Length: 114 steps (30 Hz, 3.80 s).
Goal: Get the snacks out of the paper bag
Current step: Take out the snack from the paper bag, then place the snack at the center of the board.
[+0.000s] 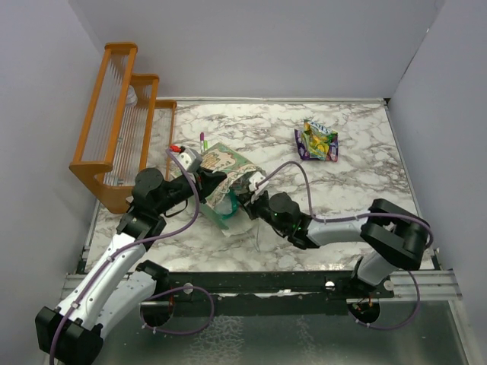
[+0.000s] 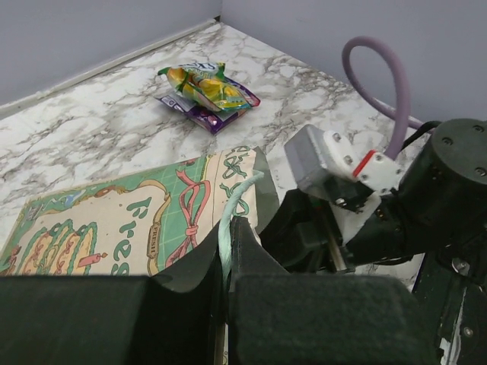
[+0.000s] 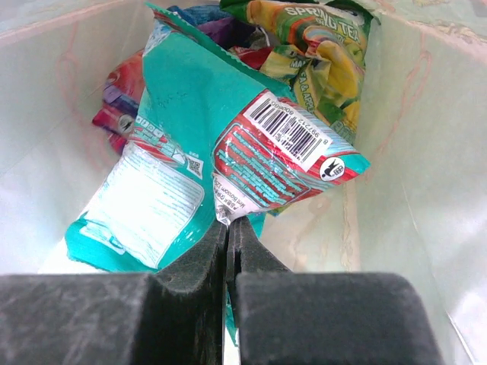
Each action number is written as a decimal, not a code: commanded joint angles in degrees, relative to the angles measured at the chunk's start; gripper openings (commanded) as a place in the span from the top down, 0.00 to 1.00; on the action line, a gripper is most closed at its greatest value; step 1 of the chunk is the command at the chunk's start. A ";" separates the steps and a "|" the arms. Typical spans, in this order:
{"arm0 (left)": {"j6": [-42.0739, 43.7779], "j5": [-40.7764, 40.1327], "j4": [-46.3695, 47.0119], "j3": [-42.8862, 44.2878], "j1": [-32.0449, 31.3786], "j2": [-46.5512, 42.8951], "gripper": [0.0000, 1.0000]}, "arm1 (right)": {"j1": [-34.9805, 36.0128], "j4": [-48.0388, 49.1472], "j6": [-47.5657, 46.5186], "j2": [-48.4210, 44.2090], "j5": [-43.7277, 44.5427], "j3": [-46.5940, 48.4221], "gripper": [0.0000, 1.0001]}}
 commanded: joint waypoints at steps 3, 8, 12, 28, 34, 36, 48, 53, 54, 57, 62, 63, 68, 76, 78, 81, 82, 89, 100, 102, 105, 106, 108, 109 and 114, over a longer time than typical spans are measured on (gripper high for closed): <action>-0.15 -3.95 0.40 0.40 -0.08 -1.03 1.00 | 0.23 -6.34 -0.71 -13.87 -3.46 -3.09 0.99; -0.26 -6.89 -0.62 0.76 -0.13 -1.02 1.00 | 0.24 -18.49 -0.40 -24.68 -4.03 -4.21 0.99; -0.34 -7.75 -1.44 1.11 -0.01 -1.12 1.00 | 0.23 -28.92 -0.09 -34.71 -4.56 -6.12 0.99; -1.04 -13.03 -2.75 1.37 0.49 -2.43 1.00 | 0.24 -41.79 -8.82 -58.86 23.30 -2.67 0.99; -1.01 -13.32 -3.01 1.27 0.51 -2.90 1.00 | -1.20 -18.05 -29.10 -50.24 36.90 -2.12 0.99; -1.06 -13.23 -2.98 1.28 0.54 -3.05 1.00 | -5.59 -18.04 -27.51 -46.41 34.99 0.79 0.99; -1.41 -13.10 -2.84 0.75 0.42 -4.51 1.00 | -38.76 -32.72 0.68 -16.23 6.06 20.59 0.99; -1.30 -13.01 -2.77 0.67 0.40 -5.38 1.00 | -45.35 -31.69 4.88 -7.76 -4.35 24.47 0.99; -1.26 -12.95 -2.70 0.71 0.44 -5.43 1.00 | -46.14 -31.25 5.06 -6.34 -5.55 25.07 0.99; -1.20 -12.38 -2.62 0.75 0.45 -5.42 1.00 | -47.07 -31.70 4.65 -2.38 -6.64 27.26 0.99; -0.81 -12.49 -2.77 0.75 0.42 -5.06 1.00 | -48.71 -32.30 4.83 2.10 -5.75 29.41 0.99; -0.80 -12.49 -2.87 0.75 0.45 -5.00 1.00 | -48.91 -32.96 4.89 2.91 -5.15 29.94 0.99; -0.97 -11.69 -2.65 0.83 0.41 -4.07 1.00 | -49.20 -36.60 5.12 6.49 -3.29 30.23 0.99; -1.21 -11.05 -2.41 0.84 0.45 -3.08 1.00 | -49.75 -36.25 5.55 12.89 2.41 27.45 0.99; -1.10 -11.14 -2.55 0.89 0.41 -2.99 1.00 | -49.85 -36.65 6.22 15.28 2.34 27.79 0.99; -0.68 -11.73 -2.99 0.85 0.44 -3.12 1.00 | -50.12 -38.19 7.06 16.60 1.43 28.73 0.99; -0.63 -11.99 -3.02 0.84 0.40 -3.15 1.00 | -50.19 -36.56 7.10 15.80 0.44 27.64 0.99; -0.76 -11.61 -2.73 0.88 0.44 -2.50 1.00 | -50.22 -35.26 5.03 10.33 -3.25 25.54 0.93; -0.75 -11.42 -2.63 0.75 0.46 -2.47 1.00 | -50.30 -34.95 3.74 6.20 -5.70 25.66 0.62; -0.81 -11.34 -2.60 0.74 0.42 -2.39 1.00 | -50.30 -35.81 3.69 5.72 -5.79 26.32 0.60; -0.72 -11.36 -2.64 0.74 0.46 -2.31 1.00 | -50.30 -36.22 3.85 4.70 -5.33 26.15 0.55; -0.68 -11.27 -2.67 0.76 0.50 -2.27 1.00 | -50.37 -36.15 3.77 4.42 -4.80 25.93 0.54; -0.71 -11.08 -2.56 0.71 0.46 -2.16 1.00 | -50.38 -36.53 3.49 3.93 -4.03 25.72 0.50; -0.79 -11.02 -2.53 0.75 0.45 -2.09 1.00 | -50.43 -36.74 3.36 3.48 -3.66 25.52 0.48; -0.79 -9.61 -2.24 0.84 0.46 -2.01 1.00 | -50.39 -37.26 2.88 -1.86 -4.07 23.51 0.38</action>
